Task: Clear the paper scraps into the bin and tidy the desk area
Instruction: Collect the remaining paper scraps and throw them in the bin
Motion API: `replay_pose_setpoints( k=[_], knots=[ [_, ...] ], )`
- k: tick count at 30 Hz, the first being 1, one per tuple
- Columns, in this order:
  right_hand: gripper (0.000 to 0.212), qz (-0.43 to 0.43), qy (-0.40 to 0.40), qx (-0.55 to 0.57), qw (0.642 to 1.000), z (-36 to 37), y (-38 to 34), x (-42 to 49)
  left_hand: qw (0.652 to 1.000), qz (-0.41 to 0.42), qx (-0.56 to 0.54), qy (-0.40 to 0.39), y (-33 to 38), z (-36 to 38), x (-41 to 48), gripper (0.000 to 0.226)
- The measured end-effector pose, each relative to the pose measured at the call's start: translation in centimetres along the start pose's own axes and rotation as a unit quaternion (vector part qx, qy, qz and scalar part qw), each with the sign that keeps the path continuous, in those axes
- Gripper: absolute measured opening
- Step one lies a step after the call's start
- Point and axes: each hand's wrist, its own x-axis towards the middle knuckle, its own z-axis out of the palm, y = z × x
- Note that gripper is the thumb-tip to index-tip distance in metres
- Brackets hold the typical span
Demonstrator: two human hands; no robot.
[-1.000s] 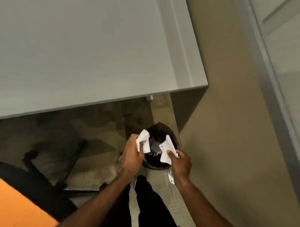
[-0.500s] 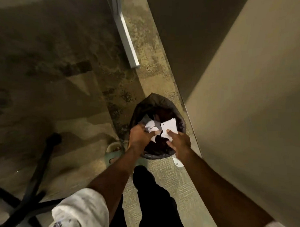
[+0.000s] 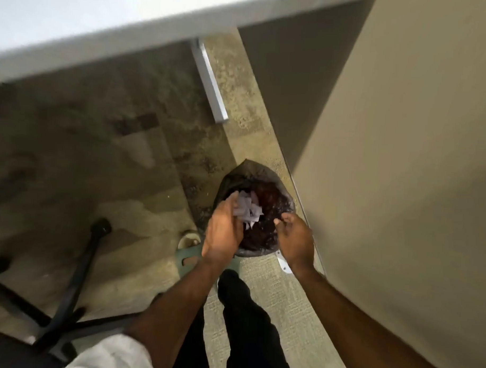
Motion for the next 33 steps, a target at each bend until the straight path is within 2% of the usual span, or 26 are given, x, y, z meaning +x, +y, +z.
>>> replay_pose_setpoints(
  k=[2,4,8,13,16,25,29,33],
  knots=[
    [0.027,-0.125,0.045,-0.141,0.981,-2.1,-1.3,-1.6,0.998,0.04,0.05,-0.009,1.9,-1.2,-1.6,0.067],
    [0.037,-0.186,0.08,-0.198,0.959,-5.5,-4.3,-3.6,0.991,0.072,0.109,0.003,5.6,-4.3,-3.4,0.072],
    [0.059,-0.184,0.105,-0.247,0.945,-12.1,-10.6,-7.2,0.982,0.08,0.167,0.04,12.5,-10.3,-6.8,0.082],
    [0.077,-0.187,0.098,-0.21,0.955,-18.9,-17.3,-9.4,0.966,0.082,0.215,0.121,20.1,-18.0,-9.1,0.088],
    [0.082,-0.224,0.087,-0.214,0.947,-21.6,-20.1,-10.2,0.957,0.09,0.23,0.152,23.2,-22.1,-10.0,0.086],
    [0.078,-0.316,0.107,-0.223,0.916,-24.5,-31.2,-10.1,0.939,0.031,0.223,0.259,24.3,-33.4,-11.4,0.089],
    [0.073,-0.378,0.106,-0.221,0.893,-22.7,-37.4,-11.1,0.927,0.002,0.211,0.309,22.7,-39.0,-13.4,0.088],
    [0.074,-0.434,0.081,-0.208,0.873,-19.1,-43.4,-14.4,0.922,-0.065,0.222,0.311,18.9,-43.8,-16.5,0.089]
  ],
)
